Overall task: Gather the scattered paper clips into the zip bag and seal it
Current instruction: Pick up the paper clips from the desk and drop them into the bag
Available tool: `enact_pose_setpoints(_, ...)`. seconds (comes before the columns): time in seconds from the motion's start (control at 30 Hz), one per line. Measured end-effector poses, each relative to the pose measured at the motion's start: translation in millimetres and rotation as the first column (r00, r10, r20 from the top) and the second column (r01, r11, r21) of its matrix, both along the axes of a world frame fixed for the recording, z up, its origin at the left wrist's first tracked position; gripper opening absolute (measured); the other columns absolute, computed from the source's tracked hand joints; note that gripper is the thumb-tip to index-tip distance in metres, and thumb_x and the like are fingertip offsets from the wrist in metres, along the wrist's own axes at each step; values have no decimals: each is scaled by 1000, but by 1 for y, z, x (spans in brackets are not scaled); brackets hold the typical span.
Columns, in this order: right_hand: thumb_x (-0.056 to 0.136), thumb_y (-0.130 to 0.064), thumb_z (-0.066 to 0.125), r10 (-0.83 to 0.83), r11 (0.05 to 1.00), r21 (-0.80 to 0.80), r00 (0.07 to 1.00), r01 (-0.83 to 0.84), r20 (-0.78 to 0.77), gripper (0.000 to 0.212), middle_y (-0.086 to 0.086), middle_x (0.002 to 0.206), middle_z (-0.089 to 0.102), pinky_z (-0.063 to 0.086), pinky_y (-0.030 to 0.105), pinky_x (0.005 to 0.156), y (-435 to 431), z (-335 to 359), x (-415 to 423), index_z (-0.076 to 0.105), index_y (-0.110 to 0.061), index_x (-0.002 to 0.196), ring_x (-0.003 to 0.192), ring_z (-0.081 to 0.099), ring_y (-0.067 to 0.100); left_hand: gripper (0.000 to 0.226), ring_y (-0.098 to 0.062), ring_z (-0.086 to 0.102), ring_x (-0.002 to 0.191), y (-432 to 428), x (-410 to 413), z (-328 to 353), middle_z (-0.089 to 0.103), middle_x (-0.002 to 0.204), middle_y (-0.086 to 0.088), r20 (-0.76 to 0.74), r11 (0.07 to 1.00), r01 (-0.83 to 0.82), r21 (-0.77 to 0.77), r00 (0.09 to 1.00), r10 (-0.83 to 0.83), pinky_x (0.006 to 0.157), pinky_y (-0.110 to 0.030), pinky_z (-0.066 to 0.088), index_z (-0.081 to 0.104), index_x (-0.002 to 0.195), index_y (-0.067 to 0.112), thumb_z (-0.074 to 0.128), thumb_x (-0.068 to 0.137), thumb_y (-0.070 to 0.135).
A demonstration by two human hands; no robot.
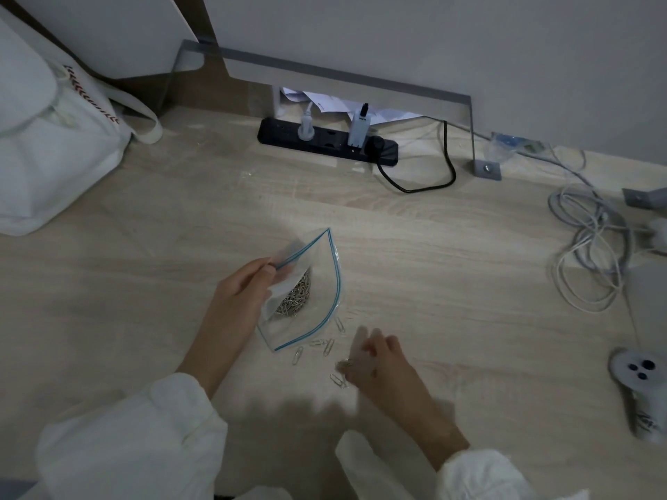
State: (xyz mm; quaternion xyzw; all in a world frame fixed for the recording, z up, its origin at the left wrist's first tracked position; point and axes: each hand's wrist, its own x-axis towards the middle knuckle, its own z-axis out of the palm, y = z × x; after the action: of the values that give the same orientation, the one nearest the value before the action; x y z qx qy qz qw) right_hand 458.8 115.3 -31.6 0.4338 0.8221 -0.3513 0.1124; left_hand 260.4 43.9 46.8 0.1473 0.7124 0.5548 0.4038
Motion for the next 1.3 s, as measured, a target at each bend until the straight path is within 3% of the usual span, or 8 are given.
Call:
enact_pose_setpoints(0.2,79,-33,63,-16,998,60,999,18,-34,68,8,135,28,38,24,101,-27,-41,4,30,-11,135,123,33,19,27,6,63,93,1,-1,-2,70,101,8,-23,1000,7,-7,1000,-7,91,-24,45,65,109,12,41,96,13)
enact_pose_setpoints(0.37,81,-24,46,-27,996,82,994,36,-108,36,10,117,39,42,26,89,-33,-48,-3,46,-6,112,103,43,18,26,6,64,93,0,-2,-4,71,94,18,-27,1000,6,-4,1000,-6,90,-22,46,66,106,17,42,96,14)
enact_pose_setpoints(0.5,74,-31,25,-39,994,94,988,53,-150,47,14,105,48,35,27,87,-37,-59,-7,51,-1,98,91,37,13,26,-4,64,100,0,-4,-5,73,96,11,-21,1000,-3,-3,1000,2,101,-34,43,67,99,20,42,95,13)
enact_pose_setpoints(0.63,73,-37,15,-15,998,67,998,19,-60,61,17,109,51,30,31,85,-37,-60,-11,51,1,104,101,48,25,26,-4,64,100,0,-5,-6,72,96,13,-16,1000,-7,-2,1000,7,103,-39,42,67,99,21,42,95,13)
enact_pose_setpoints(0.8,81,-25,26,-105,991,91,992,98,73,37,11,81,59,38,27,65,-38,-60,-20,58,-6,84,69,59,23,25,-10,63,104,-1,-6,-7,72,99,4,-22,1000,-24,-11,999,24,105,-42,40,67,99,20,44,95,13)
enact_pose_setpoints(0.9,77,-22,22,-49,996,85,990,38,134,41,9,80,60,40,22,55,-38,-60,-22,60,-7,86,67,58,19,25,-9,64,103,-1,-8,-8,73,99,5,-13,1000,-28,-10,1000,28,104,-41,41,67,103,16,44,95,12)
enact_pose_setpoints(1.1,72,-20,25,-91,984,156,996,91,-5,35,13,70,58,42,29,47,-32,-47,-26,55,-3,76,55,58,28,25,-1,65,95,2,-8,-9,72,98,5,-8,999,-39,0,999,39,102,-32,43,66,106,11,44,94,12)
enact_pose_setpoints(1.3,71,-27,10,-23,985,170,1000,27,-21,52,19,89,54,35,32,61,-34,-49,-19,52,0,85,77,56,34,25,-4,65,97,3,-9,-9,71,100,2,-5,999,-32,-4,999,32,97,-27,44,67,105,13,45,94,13)
